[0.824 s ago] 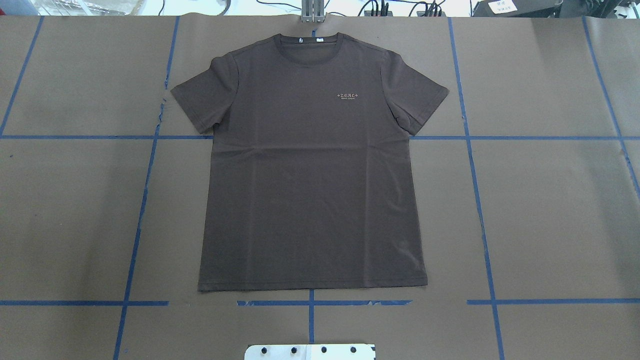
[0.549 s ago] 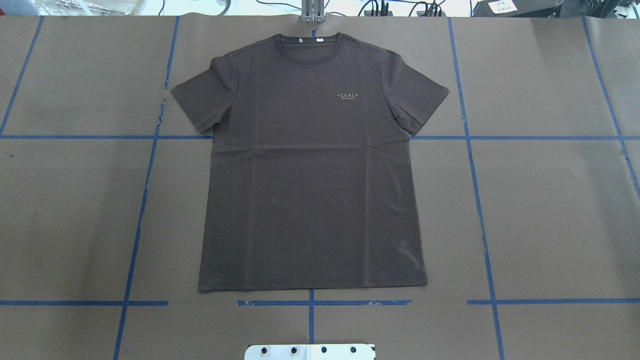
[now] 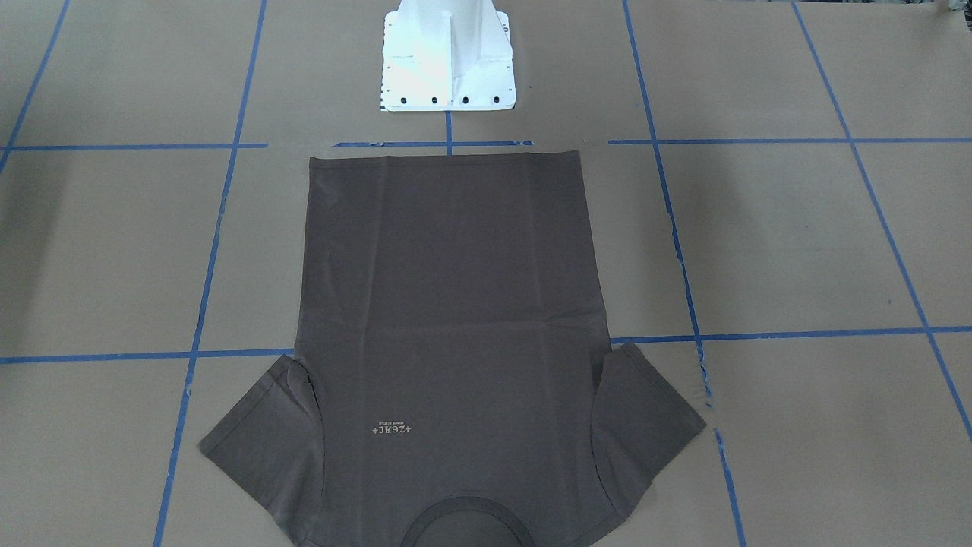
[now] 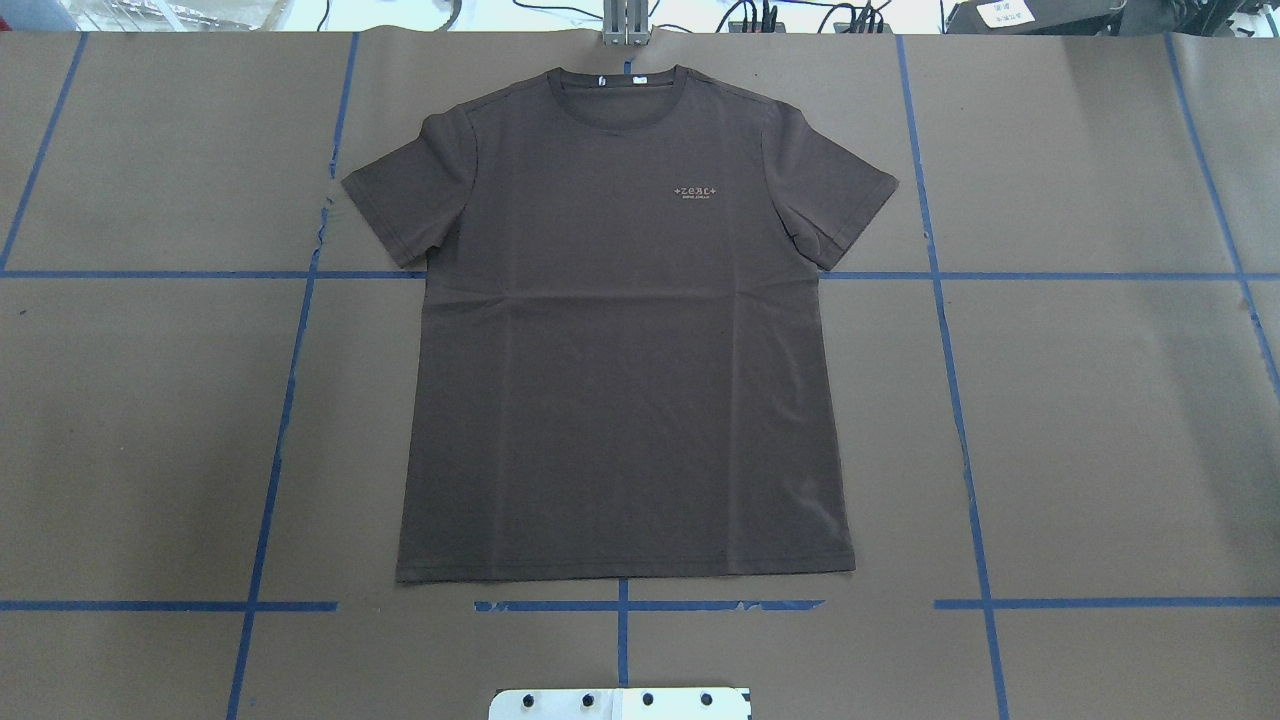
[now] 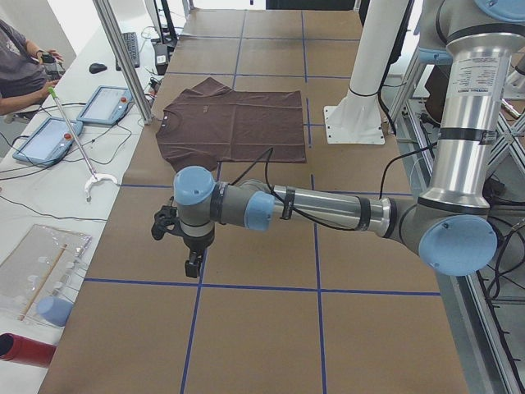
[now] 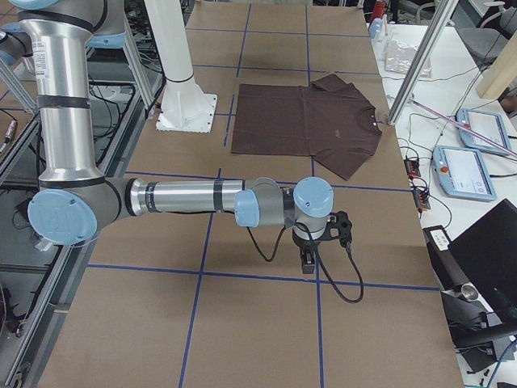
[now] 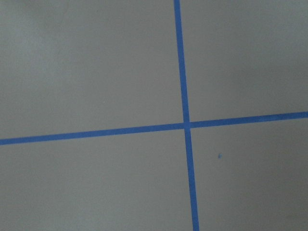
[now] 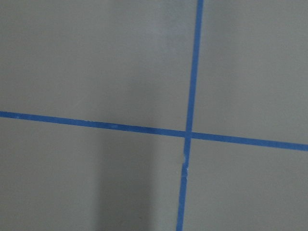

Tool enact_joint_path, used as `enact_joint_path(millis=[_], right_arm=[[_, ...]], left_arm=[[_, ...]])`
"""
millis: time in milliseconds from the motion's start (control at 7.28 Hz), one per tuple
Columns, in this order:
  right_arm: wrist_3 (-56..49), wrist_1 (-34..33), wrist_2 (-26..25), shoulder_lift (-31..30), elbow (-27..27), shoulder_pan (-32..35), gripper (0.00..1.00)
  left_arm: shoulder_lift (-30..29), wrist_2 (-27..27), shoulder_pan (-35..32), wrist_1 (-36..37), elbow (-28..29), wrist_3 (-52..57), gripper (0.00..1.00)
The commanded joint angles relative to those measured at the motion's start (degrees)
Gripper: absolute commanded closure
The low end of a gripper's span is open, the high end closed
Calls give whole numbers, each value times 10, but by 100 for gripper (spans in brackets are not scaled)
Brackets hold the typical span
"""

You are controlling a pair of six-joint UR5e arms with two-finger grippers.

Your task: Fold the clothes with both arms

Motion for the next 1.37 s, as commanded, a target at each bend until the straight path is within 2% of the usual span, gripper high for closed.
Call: enact_joint_path(millis=[0, 137, 412, 687, 824, 962, 1099, 1236], right_arm=[[-3, 45, 21, 53, -28, -38, 0], [1, 46, -25, 83, -46, -53, 0], [61, 70, -28, 121, -70, -118, 0], [198, 116, -30, 151, -76, -180, 0], [270, 153, -53, 172, -92, -204, 0], [373, 211, -75, 182, -109, -238, 0], [457, 276, -119, 217, -157, -268, 0], [483, 292, -136, 271, -220, -295, 0]], left_arm=[[-41, -8, 25, -63, 0, -1, 0], [-39, -47, 34, -88, -3, -7, 0], [-47, -55, 42, -96, -7, -38, 0], [-62, -48, 82, -127, 11, -61, 0], [-63, -16, 99, -145, 19, -89, 0], [-55, -7, 100, -199, 21, -130, 0], [-57, -6, 101, -218, 24, -166, 0], [-62, -6, 101, -217, 25, -171, 0]])
